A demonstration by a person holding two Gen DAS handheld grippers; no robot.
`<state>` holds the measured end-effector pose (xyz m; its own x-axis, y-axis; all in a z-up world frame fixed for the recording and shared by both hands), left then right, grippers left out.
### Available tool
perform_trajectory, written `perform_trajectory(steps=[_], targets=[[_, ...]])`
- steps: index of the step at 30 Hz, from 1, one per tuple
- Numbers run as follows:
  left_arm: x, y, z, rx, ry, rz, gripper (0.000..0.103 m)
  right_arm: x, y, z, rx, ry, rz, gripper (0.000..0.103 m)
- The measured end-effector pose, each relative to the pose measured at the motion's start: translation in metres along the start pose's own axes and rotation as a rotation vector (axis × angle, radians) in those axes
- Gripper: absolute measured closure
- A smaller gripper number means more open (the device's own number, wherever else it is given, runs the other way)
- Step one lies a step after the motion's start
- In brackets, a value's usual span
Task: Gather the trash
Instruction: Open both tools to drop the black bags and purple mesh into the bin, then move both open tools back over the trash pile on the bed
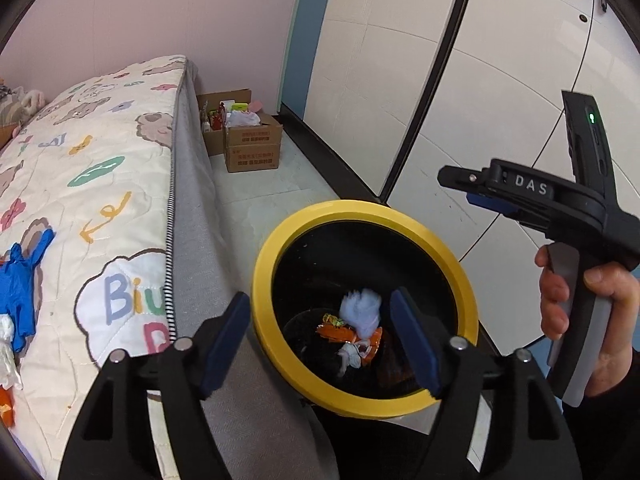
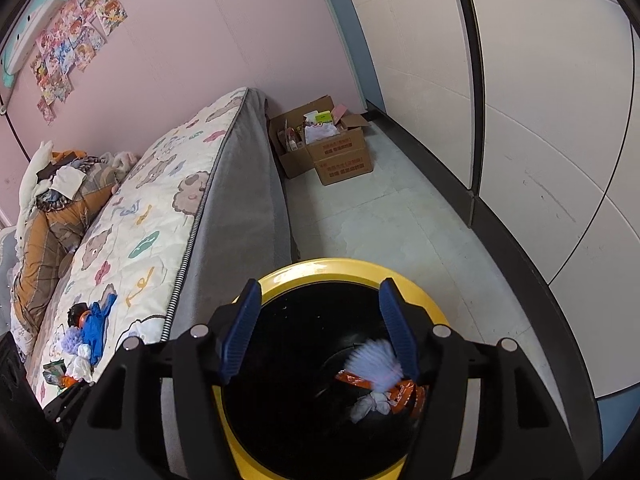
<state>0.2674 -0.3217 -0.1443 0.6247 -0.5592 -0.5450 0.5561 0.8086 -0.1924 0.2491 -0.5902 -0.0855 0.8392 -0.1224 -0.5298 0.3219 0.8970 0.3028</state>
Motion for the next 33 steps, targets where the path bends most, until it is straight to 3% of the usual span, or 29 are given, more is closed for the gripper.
perform_trajectory(steps=[4,10,33], targets=[[-0.015,0.014,0.003,-0.014,-0.020,0.022,0.022,-0.005,0.007,-0.004,-0.006,0.010,0.013,0.043],[-0.038,0.039,0.006,-0.028,-0.041,0.072,0.018,-0.014,0.029,-0.009,-0.026,0.019,0.052,0.038],[-0.142,0.178,0.001,-0.154,-0.112,0.274,0.015,-0.027,0.177,-0.034,-0.167,0.081,0.232,0.031]])
Point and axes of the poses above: each gripper's, at about its wrist camera, not at the fingertips, and x roughly the way its jaws point, y to its left, z to its top, the point moved 7 cm from there along x, roughly the way its jaws point, and after that the axes turned 13 degrees about -y, right-handed, at the moved point
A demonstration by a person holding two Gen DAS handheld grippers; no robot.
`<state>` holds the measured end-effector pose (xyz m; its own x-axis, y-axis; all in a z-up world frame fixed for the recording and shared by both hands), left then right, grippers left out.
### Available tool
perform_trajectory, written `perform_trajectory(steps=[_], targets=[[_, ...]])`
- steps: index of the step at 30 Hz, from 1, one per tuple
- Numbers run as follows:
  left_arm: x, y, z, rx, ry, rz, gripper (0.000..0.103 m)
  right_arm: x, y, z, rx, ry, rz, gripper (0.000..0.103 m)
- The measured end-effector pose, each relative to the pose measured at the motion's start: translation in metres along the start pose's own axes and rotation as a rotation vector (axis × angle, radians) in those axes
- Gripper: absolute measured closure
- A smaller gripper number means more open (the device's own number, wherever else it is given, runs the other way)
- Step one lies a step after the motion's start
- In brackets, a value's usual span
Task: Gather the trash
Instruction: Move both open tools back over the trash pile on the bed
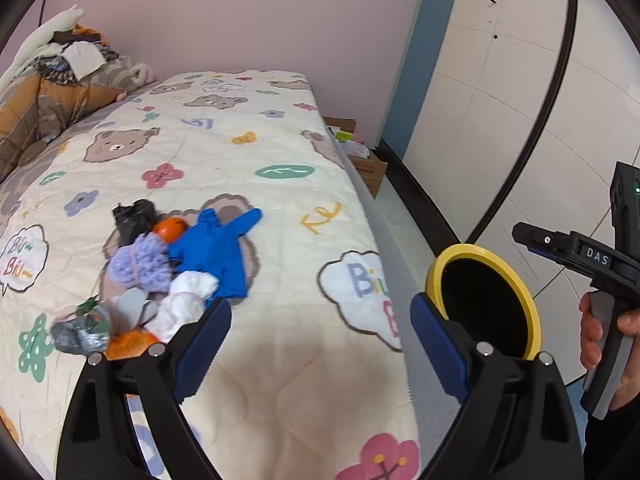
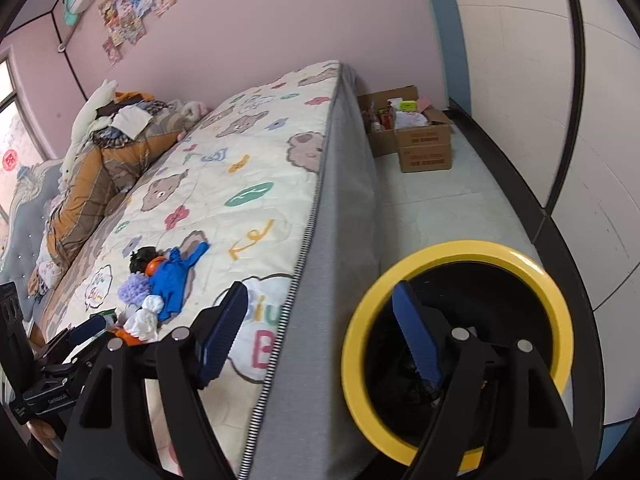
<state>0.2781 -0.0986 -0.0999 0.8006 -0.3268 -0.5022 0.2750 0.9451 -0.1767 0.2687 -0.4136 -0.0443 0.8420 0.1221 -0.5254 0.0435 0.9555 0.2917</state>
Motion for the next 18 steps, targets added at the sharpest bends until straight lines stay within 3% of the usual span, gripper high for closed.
perform_trajectory(steps=[18], targets=[[-0.051,0.124,-0.002,-0.057,-0.024,0.176,0.015,0.071,0.141,-0.023,-0.118,0.113,0.149,0.030]])
Point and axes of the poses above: each gripper's, at about its wrist camera, not at the fingertips, and x roughly the way its jaws point, y to its left, z to its top, the point moved 7 cm from there along x, roughly the way its jaws point, and after that the axes turned 13 degrees about -y, right-handed, at the moved point
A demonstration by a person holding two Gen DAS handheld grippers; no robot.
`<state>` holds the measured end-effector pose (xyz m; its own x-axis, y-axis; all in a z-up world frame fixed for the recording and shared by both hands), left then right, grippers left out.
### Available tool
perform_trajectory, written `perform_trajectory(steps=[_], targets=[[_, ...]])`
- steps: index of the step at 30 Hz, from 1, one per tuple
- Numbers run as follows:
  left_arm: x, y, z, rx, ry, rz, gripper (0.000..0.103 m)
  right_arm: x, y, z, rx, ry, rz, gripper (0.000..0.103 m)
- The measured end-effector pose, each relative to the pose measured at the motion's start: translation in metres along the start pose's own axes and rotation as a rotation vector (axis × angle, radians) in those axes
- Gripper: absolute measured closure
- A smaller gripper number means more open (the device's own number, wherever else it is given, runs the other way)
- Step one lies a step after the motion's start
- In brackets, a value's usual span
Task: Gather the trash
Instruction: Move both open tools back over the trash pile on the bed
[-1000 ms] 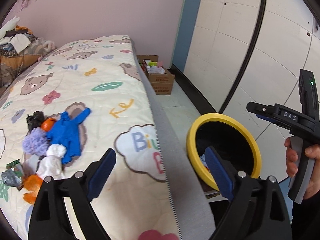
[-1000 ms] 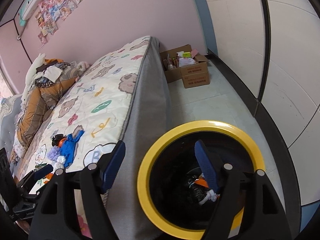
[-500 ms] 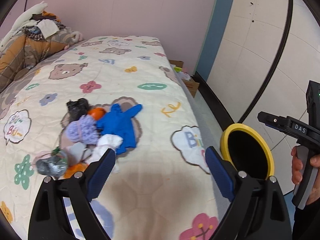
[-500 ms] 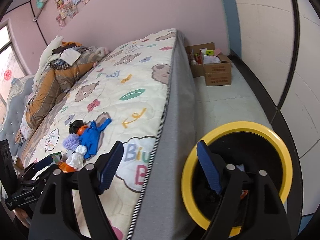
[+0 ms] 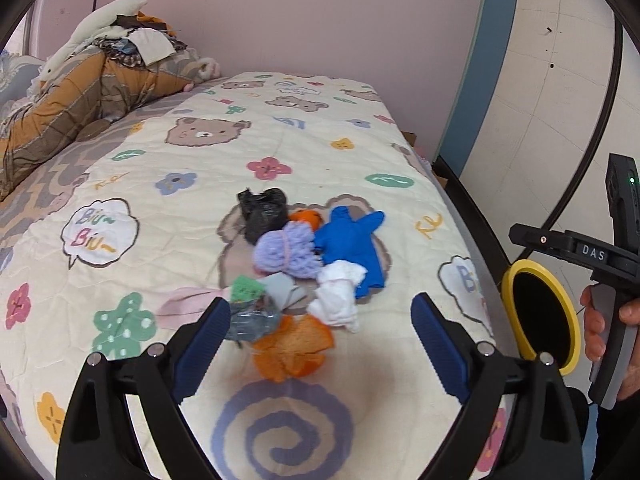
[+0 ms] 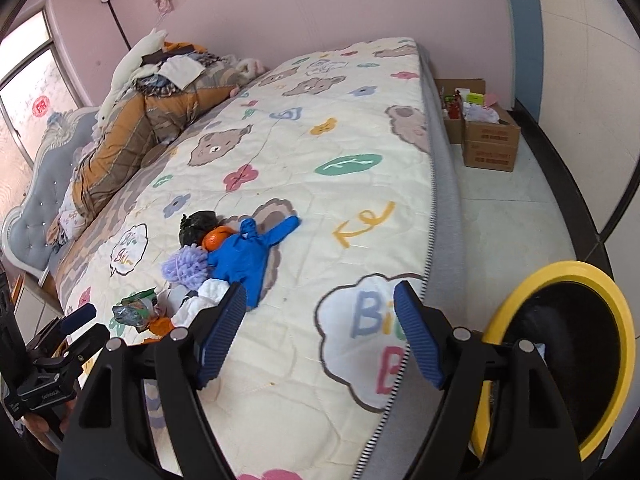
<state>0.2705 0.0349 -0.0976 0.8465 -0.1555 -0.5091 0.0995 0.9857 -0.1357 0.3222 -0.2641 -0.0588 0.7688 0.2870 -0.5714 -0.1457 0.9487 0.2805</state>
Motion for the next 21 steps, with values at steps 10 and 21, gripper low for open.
perform_trajectory(steps=[10,21], targets=[[0.002,0.043,-0.011,-0.039,0.022,0.044,0.015,0.061,0.045,-0.008,-0.037,0.085,0.037,0.030],[0.016,0.072,-0.028,-0.062,0.057,0.057,0.015,0.131,0.078,-0.023,-0.083,0.186,0.041,0.029]])
Point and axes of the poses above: each gripper's, at about its wrist camera, not at the fingertips, and x roughly the way its jaws point, y to its left, z to its top, the point moved 7 cm from there along x, roughly the way its jaws point, and after that the axes turned 13 degrees about -y, right-handed, at the moved point
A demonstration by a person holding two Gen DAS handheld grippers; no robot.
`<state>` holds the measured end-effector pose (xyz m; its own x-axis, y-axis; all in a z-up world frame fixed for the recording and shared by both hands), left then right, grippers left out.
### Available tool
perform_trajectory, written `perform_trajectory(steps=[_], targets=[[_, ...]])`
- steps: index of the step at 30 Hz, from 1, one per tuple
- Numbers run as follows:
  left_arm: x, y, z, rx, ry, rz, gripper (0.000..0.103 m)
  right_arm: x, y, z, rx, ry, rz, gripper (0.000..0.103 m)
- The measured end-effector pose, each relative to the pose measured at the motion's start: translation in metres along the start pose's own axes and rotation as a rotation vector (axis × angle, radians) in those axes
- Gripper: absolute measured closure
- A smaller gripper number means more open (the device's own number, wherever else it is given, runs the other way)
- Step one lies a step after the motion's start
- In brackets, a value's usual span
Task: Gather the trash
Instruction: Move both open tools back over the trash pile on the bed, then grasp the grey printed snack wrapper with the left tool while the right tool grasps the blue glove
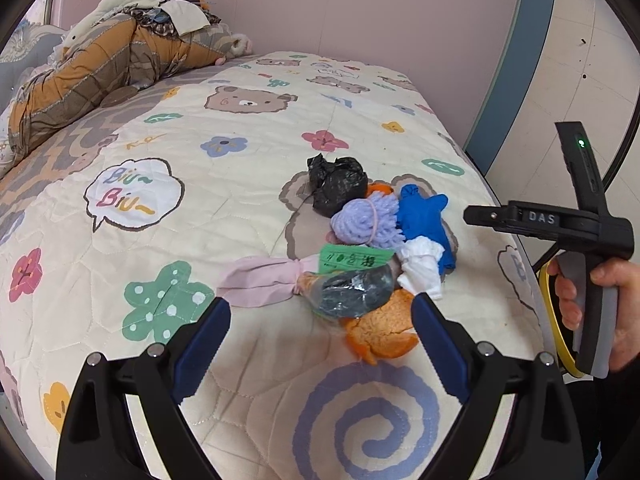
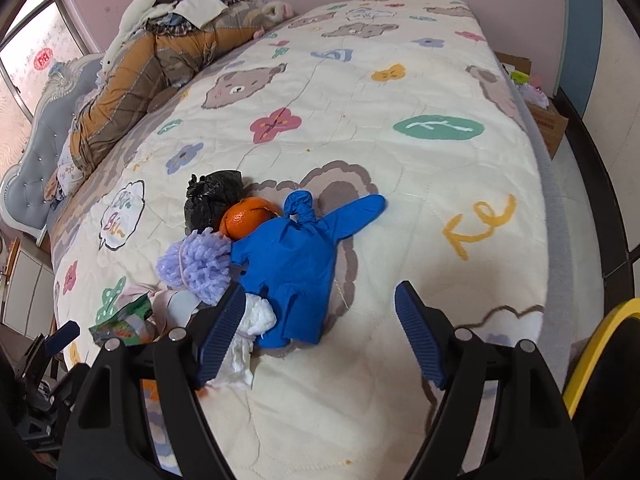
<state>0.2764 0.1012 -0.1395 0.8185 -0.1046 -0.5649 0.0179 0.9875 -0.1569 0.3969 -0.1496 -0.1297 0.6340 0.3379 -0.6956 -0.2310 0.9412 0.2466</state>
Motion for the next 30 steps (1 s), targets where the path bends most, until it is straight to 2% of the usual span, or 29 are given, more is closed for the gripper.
perform_trajectory(steps=[6,12,23,27,29,30], targets=[[0.022,0.008,-0.006,-0.020,0.034,-0.004,0.015,0.034,0.007,0.001,-0.003,0.034,-0.008,0.029],[0.044,0.008,-0.006,-0.054,0.063,-0.038,0.015,0.060,0.013,-0.002,-0.015,0.068,-0.009,0.029],[0.076,-0.002,-0.012,-0.068,0.104,-0.088,0.015,0.080,0.016,-0.001,-0.029,0.079,-0.004,0.030],[0.084,-0.007,-0.011,-0.062,0.108,-0.100,0.018,0.083,0.017,-0.005,-0.037,0.086,0.001,0.038],[0.087,-0.009,-0.011,-0.044,0.107,-0.089,0.025,0.083,0.018,-0.007,-0.050,0.083,0.001,0.044],[0.089,-0.010,-0.011,-0.038,0.106,-0.082,0.030,0.082,0.019,-0.008,-0.057,0.082,0.005,0.051]])
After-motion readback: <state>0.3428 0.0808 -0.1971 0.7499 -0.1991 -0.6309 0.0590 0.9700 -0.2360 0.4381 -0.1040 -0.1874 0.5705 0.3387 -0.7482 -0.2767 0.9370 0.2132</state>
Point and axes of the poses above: each gripper's, at about its wrist camera, not at the fingertips, and x roughly the way its jaws point, y to its left, z to its top, the point moved 7 cm from there along x, roughly the way its jaws point, and after that the axes turned 13 degrees about -y, right-handed, at the moved point
